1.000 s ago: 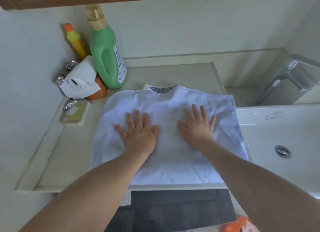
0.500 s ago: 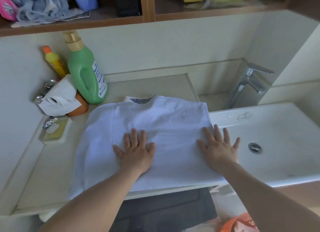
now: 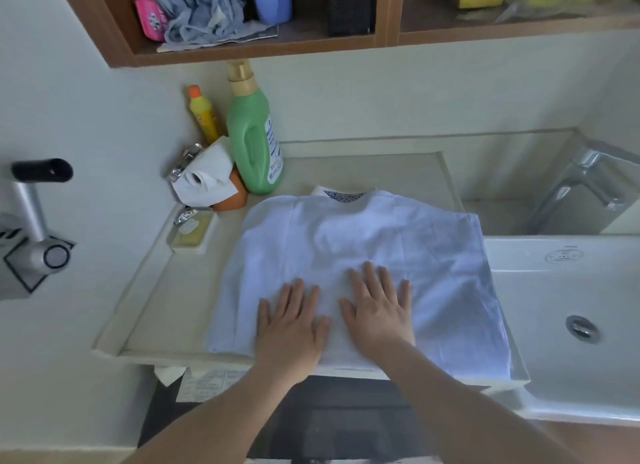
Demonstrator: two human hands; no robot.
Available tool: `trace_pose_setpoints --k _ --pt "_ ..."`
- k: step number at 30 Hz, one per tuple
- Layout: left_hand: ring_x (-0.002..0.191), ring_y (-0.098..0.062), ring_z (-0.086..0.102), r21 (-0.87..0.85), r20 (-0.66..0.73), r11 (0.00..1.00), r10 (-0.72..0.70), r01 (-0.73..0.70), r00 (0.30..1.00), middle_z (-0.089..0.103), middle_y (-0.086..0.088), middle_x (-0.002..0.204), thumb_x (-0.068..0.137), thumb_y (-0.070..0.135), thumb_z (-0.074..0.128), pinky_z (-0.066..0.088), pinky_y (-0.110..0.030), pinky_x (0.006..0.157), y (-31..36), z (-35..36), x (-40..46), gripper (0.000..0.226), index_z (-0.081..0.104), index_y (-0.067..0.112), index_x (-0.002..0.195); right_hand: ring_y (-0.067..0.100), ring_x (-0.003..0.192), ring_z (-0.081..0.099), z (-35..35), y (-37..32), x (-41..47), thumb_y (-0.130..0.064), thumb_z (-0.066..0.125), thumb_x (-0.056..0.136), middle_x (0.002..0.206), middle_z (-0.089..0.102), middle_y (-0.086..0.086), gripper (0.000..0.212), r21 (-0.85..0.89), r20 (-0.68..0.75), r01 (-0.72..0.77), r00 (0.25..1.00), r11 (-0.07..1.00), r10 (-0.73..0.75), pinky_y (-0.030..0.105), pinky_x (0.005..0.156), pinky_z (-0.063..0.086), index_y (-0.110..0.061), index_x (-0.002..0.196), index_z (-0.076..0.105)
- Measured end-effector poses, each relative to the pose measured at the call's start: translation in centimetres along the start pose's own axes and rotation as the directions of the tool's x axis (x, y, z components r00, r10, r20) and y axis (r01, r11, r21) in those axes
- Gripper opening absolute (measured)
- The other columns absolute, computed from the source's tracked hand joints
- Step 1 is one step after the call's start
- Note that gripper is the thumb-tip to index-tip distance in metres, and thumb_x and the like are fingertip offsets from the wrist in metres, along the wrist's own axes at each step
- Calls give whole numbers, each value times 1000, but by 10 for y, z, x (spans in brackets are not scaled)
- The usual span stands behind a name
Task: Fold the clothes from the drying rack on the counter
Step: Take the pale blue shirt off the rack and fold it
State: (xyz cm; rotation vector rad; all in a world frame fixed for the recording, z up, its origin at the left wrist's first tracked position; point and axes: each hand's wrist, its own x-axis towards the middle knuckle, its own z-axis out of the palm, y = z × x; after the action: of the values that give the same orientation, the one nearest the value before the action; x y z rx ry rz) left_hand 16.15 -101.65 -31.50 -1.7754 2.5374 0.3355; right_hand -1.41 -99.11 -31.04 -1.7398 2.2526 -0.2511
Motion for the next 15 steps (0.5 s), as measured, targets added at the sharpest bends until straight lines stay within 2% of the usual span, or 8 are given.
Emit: trace_pose_setpoints --k 3,5,7,9,11,12,15 --pt "157 -12 -10 47 -57 997 68 -65 996 -5 8 171 99 58 9 -4 -41 126 -48 0 -6 68 11 35 163 19 157 -9 2 8 8 -63 17 99 171 -4 -9 64 -53 -1 50 999 997 -50 55 123 -10 -40 159 10" --pt "157 -18 10 83 -161 993 91 -79 983 17 4 170 102 52 19 5 -46 126 -67 -1 -7 63 31 28 159 18 157 -10 0 11 13 -65 14 99 170 -6 -11 65 -84 4 56 998 995 -55 55 123 -10 -42 159 6" --pt "151 -23 30 19 -323 999 -35 43 946 37 1 162 102 45 30 16 -53 121 -82 -3 -13 56 45 22 151 17 157 -10 -2 13 18 -66 12 98 170 -7 -12 65 -98 4 61 998 993 -61 54 123 -9 -44 159 5" --pt "134 -30 46 -138 -431 959 -285 249 856 53 -2 146 99 44 35 34 -54 109 -99 -7 -23 51 55 20 140 16 157 -9 -3 14 21 -67 11 97 170 -6 -13 66 -113 2 66 998 991 -66 54 124 -8 -44 159 5" --pt "119 -32 51 -269 -370 866 -498 422 785 61 -2 127 99 48 39 41 -50 95 -113 -15 -32 44 63 20 123 17 157 -8 -5 15 26 -65 12 97 170 -5 -12 66 -131 11 67 998 989 -66 55 124 -7 -44 159 6" --pt "112 -30 52 -280 -310 841 -536 464 785 63 0 116 100 50 41 41 -48 91 -119 -19 -35 39 65 22 111 18 157 -8 -7 13 29 -62 14 97 170 -4 -11 64 -140 24 52 999 989 -49 56 123 -7 -43 158 8" --pt "89 -21 54 -151 -265 912 -409 381 873 56 9 87 99 56 41 44 -40 79 -124 -24 -40 37 58 28 83 23 156 -8 -11 -11 40 -45 27 94 169 2 -4 62 -113 22 -75 997 991 78 64 120 -5 -34 154 23"
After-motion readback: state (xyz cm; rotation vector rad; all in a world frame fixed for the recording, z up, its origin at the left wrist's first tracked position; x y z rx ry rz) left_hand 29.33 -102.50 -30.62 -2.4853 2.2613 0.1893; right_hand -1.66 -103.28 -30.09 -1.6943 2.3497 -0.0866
